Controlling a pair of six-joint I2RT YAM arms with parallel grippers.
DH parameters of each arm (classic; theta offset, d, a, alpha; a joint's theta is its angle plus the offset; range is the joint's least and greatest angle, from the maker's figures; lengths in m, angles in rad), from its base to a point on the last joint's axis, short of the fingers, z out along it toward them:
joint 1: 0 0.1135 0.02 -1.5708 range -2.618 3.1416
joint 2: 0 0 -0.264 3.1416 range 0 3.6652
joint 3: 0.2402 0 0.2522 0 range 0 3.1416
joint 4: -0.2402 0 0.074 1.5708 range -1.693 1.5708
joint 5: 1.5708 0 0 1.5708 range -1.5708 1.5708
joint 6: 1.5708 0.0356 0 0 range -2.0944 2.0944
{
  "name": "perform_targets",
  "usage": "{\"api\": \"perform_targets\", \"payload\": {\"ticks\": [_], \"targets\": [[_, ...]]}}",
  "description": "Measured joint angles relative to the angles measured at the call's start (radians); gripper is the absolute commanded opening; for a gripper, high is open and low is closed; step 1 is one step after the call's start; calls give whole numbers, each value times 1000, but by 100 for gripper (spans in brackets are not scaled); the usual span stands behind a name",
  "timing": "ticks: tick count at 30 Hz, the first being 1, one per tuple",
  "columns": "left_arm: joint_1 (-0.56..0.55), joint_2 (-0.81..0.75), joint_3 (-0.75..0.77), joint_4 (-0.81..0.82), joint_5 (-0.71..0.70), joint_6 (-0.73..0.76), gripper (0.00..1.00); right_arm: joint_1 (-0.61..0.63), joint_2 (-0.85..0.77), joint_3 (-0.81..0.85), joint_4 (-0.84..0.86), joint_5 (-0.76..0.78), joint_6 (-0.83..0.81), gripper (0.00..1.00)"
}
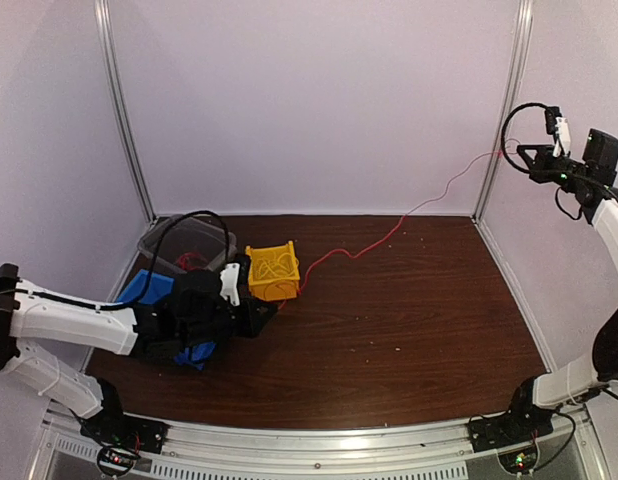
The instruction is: Untangle the cables
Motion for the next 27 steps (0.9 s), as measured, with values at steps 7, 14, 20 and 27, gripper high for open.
{"api": "perform_targets", "payload": {"ticks": [7,14,20,27], "targets": [[31,-346,-14,-305,-186,85,0,-58,47,-95,62,20,27,0],[175,-478,76,-500,-228,182,0,-70,70,-228,75,82,-6,0],[208,-469,182,-550,-230,262,0,-66,72,-320,61,102,-102,0],[208,-331,278,-522,-135,341,0,151,53,-341,-115,34,-317,0]]}}
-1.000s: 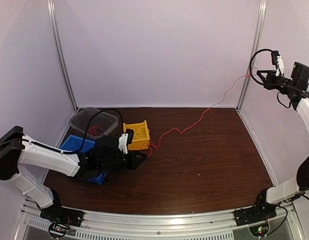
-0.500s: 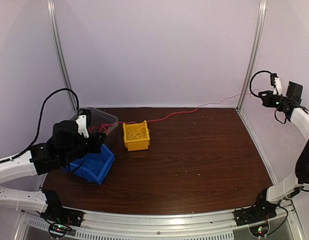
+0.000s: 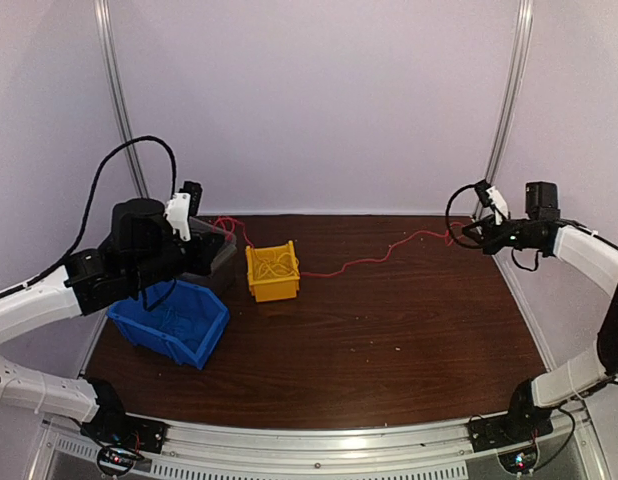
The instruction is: Untangle the cables
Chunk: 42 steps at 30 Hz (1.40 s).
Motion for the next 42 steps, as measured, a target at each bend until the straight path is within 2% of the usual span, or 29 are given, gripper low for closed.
{"api": "perform_targets", "payload": {"ticks": [6,9,10,11,15,18,22,27,29,35,42], "targets": [[0,154,149,-8,55,85,0,359,17,31,-131,-51,-78,0],[4,211,245,-11,92,129,0,482,54,89,-126,-63,-40,0],[7,248,293,12,180,158,0,553,95,145,-65,-68,35,0],[7,249,293,13,182,160,0,556,96,147,-61,-68,40,0],[8,293,272,97,339,139,0,613,189,250,-28,-79,118,0],[7,330,273,107,371,132,0,634,256,299,-31,-64,121,0],[44,313,351,-40,289,180,0,604,276,266,-59,-11,67,0],[269,224,609,-186,190,262,0,465,275,185,-100,40,-36,0],[320,202,705,-199,161,286,0,430,276,166,-124,67,-85,0],[328,213,875,-201,142,325,0,433,277,107,-165,122,-208,0],[363,357,1030,-252,114,370,0,436,277,32,-180,180,-276,1]]}}
